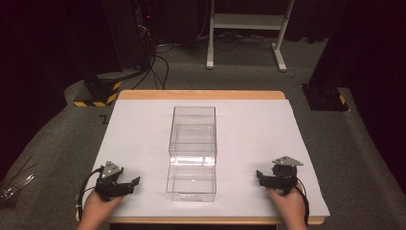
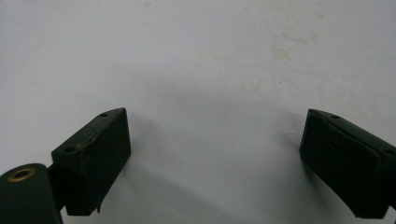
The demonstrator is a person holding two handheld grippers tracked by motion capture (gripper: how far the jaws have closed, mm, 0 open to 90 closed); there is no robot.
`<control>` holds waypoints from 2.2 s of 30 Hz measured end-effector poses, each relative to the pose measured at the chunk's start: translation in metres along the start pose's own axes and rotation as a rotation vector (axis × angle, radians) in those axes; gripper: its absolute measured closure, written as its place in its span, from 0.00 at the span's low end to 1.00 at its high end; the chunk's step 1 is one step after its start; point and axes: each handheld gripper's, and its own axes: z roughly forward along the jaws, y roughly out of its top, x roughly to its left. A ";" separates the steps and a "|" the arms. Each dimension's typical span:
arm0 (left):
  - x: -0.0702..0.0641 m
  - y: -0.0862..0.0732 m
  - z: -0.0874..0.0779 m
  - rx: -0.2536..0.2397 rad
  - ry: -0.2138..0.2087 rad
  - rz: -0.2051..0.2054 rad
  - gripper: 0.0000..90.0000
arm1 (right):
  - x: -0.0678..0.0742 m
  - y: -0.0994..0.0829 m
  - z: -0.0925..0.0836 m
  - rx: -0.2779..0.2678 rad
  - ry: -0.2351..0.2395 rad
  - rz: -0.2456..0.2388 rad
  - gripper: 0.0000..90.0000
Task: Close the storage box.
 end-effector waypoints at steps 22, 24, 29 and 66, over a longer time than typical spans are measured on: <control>-0.020 0.013 -0.017 -0.086 -0.054 0.009 0.21 | 0.000 0.000 0.000 0.000 -0.001 -0.001 0.10; -0.022 0.014 -0.019 -0.094 -0.060 0.018 0.21 | 0.000 0.000 0.000 0.000 -0.001 -0.001 0.10; -0.028 0.016 -0.022 -0.109 -0.068 0.029 0.21 | 0.000 0.000 0.000 0.000 -0.001 -0.001 0.10; -0.059 0.031 -0.051 -0.251 -0.180 0.040 0.21 | 0.000 0.000 0.000 0.000 -0.001 -0.002 0.10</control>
